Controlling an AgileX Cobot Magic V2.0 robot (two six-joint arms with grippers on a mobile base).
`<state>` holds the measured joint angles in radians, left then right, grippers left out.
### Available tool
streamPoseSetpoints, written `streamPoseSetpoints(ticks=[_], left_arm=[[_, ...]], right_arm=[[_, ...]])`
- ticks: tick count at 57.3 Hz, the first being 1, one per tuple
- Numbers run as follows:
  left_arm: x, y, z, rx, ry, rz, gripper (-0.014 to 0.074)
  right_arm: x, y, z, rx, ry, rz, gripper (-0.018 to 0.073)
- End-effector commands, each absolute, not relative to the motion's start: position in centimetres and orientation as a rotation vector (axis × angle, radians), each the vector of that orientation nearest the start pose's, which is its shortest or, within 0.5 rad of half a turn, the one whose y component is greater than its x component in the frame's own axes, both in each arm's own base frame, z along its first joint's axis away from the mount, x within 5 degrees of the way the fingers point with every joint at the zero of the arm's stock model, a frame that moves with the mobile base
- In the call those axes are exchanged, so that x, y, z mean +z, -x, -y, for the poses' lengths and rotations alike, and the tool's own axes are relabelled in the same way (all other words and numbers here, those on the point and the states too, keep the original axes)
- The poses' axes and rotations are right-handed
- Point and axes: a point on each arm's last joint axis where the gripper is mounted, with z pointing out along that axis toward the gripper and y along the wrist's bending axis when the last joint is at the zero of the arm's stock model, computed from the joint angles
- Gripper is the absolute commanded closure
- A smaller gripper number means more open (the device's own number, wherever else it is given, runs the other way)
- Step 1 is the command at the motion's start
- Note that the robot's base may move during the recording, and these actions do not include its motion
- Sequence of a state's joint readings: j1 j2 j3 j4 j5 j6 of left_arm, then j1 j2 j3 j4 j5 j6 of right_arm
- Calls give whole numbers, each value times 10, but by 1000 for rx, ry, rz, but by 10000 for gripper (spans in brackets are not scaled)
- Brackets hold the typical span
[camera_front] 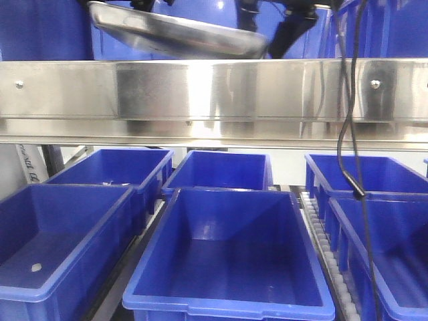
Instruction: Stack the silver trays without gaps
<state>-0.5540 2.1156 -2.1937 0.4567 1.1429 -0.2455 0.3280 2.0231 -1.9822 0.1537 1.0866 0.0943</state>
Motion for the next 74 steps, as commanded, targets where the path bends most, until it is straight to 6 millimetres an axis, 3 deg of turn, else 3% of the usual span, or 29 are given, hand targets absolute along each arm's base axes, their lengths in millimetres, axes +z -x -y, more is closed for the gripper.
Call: streamPoseSetpoints(ticks=[1,15,23,33,43,48,54,58,74], left_arm=[[345,-425,211,258,-426,-2348,223],[343,-433,188,235,-324,-2399,222],[351,-429,185,233,-310,-2398,225],[386,-419,180,187,-270,-2330,225],[422,-404,174,125,-235,-2250,250],[435,-397,170,109,-226,-2218,382],[449,-388,166,85,-217,-2185,645],[459,-382,165,46,-213,-2161,587],[507,-347,156,-109,-207,-2001,585]], right_arm=[[329,-424,-158,335,286,-2565,326],[338,-426,-153,253,303,-2533,326],[353,-424,-152,255,304,-2503,326],[387,-418,-149,254,308,-2455,338],[424,-409,-146,258,324,-2353,539],[439,-401,-143,264,323,-2313,657],[455,-389,-139,270,319,-2275,637],[467,-380,-136,275,315,-2246,638],[522,-328,-119,280,333,-2094,640]])
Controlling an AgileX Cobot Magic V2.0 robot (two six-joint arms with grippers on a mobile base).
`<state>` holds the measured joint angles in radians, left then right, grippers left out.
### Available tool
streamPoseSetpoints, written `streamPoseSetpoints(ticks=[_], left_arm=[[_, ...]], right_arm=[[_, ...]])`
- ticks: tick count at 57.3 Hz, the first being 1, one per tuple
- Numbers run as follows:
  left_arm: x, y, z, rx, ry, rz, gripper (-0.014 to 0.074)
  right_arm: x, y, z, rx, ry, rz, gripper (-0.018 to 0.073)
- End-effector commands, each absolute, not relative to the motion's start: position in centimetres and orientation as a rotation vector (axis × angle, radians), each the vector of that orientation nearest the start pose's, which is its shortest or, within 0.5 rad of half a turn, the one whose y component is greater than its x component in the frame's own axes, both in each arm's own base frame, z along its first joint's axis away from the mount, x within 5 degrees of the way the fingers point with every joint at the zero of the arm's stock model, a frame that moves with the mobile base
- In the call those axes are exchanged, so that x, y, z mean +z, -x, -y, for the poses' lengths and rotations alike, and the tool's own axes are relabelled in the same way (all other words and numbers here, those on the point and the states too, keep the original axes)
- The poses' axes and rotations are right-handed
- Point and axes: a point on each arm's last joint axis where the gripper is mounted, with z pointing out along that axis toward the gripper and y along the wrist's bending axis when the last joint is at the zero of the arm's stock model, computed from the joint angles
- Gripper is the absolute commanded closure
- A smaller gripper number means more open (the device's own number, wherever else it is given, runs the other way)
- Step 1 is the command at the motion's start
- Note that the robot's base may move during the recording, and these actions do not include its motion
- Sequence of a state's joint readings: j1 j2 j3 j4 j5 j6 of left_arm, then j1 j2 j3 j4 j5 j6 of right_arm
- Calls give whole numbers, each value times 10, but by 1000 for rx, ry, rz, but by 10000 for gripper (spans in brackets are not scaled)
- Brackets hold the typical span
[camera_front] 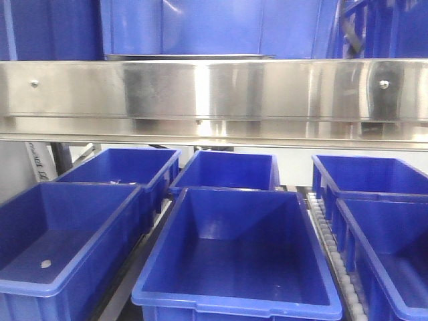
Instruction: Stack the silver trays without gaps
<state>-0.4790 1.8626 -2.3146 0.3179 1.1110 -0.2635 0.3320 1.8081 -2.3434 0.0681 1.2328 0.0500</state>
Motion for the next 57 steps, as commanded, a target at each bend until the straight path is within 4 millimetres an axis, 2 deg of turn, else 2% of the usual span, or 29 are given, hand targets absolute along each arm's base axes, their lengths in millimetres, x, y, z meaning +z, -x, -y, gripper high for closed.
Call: streamPoseSetpoints(ticks=[1,15,23,30,43,51,57], left_arm=[[510,-345,156,-114,-208,-1991,585],[553,-305,150,-179,-242,-1814,585],[567,-290,145,-202,-241,-1765,585],[568,-286,143,-201,-244,-1757,585],[569,-275,140,-229,-278,-1721,585],[582,-248,126,-252,-273,-1642,591],[591,-221,110,-265,-267,-1584,596]], right_arm=[[525,-325,-118,280,335,-2086,640],[562,-280,-102,278,346,-1966,640],[577,-256,-94,276,349,-1910,640],[586,-241,-89,274,351,-1875,640],[583,-223,-82,265,369,-1870,640],[575,-202,-76,263,377,-1835,640],[565,-176,-70,292,403,-1778,640]])
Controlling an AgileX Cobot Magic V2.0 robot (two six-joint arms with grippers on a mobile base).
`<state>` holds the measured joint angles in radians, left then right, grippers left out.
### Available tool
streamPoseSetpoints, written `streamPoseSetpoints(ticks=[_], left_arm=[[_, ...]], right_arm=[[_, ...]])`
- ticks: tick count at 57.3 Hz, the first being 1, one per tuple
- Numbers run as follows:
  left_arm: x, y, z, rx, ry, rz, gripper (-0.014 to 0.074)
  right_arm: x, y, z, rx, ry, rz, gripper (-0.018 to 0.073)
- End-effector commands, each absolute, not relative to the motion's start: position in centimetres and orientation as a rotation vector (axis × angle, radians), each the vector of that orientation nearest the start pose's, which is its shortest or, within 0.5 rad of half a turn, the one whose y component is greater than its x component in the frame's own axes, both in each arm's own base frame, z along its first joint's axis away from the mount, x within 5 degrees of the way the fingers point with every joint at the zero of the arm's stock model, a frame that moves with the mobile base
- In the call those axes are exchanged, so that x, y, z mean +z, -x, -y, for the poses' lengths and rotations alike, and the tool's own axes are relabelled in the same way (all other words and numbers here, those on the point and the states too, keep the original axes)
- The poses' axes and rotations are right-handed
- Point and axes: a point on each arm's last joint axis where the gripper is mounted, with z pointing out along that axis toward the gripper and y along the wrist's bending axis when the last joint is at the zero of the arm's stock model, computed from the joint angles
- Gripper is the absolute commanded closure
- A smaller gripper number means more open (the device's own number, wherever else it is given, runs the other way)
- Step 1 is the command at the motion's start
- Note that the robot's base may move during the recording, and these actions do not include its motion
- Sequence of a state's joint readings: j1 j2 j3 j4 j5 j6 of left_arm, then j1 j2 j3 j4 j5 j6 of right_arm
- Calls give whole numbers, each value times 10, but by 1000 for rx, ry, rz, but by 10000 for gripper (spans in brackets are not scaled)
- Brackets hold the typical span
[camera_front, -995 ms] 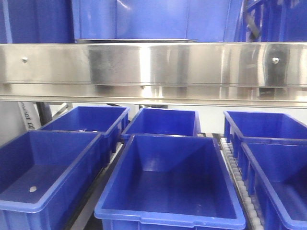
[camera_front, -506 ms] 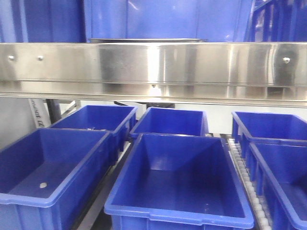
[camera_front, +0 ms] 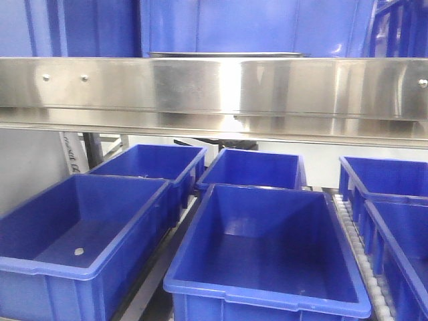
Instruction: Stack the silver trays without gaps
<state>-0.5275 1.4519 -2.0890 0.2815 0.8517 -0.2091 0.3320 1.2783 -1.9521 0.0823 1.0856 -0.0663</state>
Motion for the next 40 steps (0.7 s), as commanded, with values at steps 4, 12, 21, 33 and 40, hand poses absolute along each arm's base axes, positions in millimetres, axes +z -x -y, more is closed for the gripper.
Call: streamPoseSetpoints(ticks=[4,12,21,33,40], left_arm=[[594,-200,99,-282,-265,-1526,596],[585,-158,77,-330,-262,-1454,596],[554,-117,57,-378,-268,-1443,602],[495,-60,24,-389,-270,-1472,602],[460,-29,6,-416,-260,-1481,602]], right_arm=[[552,-157,-64,305,391,-1732,640],[517,-124,-51,309,364,-1683,640],[478,-92,-40,319,343,-1648,640],[435,-48,-25,343,323,-1587,640],[414,-31,-19,344,320,-1568,640]])
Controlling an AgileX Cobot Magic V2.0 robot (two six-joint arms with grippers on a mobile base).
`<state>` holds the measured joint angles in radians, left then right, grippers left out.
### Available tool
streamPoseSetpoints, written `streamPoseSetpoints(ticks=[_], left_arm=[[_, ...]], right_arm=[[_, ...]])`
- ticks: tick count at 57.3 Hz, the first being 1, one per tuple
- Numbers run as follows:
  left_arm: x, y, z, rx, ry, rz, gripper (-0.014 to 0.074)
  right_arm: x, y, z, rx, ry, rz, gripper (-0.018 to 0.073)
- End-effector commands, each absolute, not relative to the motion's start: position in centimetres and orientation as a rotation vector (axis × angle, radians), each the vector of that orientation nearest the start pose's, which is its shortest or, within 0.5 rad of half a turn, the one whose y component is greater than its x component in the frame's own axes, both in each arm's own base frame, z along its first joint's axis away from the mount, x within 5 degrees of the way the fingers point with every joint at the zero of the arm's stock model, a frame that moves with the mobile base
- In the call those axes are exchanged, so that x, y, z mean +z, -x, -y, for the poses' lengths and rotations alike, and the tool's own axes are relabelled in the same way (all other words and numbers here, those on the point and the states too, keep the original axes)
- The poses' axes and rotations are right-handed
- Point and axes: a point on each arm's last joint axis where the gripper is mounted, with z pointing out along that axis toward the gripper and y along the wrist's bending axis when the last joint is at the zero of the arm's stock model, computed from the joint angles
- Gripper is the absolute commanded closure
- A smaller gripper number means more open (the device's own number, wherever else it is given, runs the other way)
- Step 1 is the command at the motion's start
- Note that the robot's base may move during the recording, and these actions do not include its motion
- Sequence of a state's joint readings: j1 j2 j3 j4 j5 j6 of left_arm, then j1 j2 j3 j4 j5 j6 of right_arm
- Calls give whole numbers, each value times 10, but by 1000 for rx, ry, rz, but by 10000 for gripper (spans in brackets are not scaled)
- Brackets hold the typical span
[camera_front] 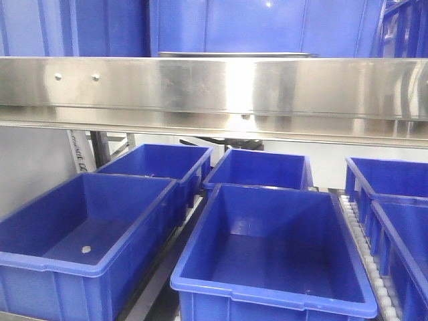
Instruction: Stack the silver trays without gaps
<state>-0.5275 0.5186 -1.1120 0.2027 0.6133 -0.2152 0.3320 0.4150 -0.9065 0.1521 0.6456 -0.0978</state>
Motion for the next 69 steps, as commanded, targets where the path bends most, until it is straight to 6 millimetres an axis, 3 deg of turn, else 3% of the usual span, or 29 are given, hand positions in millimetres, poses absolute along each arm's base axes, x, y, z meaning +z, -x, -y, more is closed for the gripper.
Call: streamPoseSetpoints(ticks=[1,11,24,56,63,69], left_arm=[[456,-26,4,-421,-258,-1480,602],[414,12,-17,-460,-238,-1409,602],[381,38,-33,-459,-223,-1429,602],[379,39,-34,-457,-224,-1458,602],[379,39,-34,-457,-224,-1458,602],[379,39,-34,-457,-224,-1458,602]], right_arm=[[412,-30,-19,344,320,-1567,640],[396,-12,-13,348,325,-1561,640],[396,-7,-11,349,324,-1544,640],[392,-10,-12,342,315,-1549,640],[388,-19,-10,227,206,-1470,640],[371,-28,-6,101,64,-1401,640]])
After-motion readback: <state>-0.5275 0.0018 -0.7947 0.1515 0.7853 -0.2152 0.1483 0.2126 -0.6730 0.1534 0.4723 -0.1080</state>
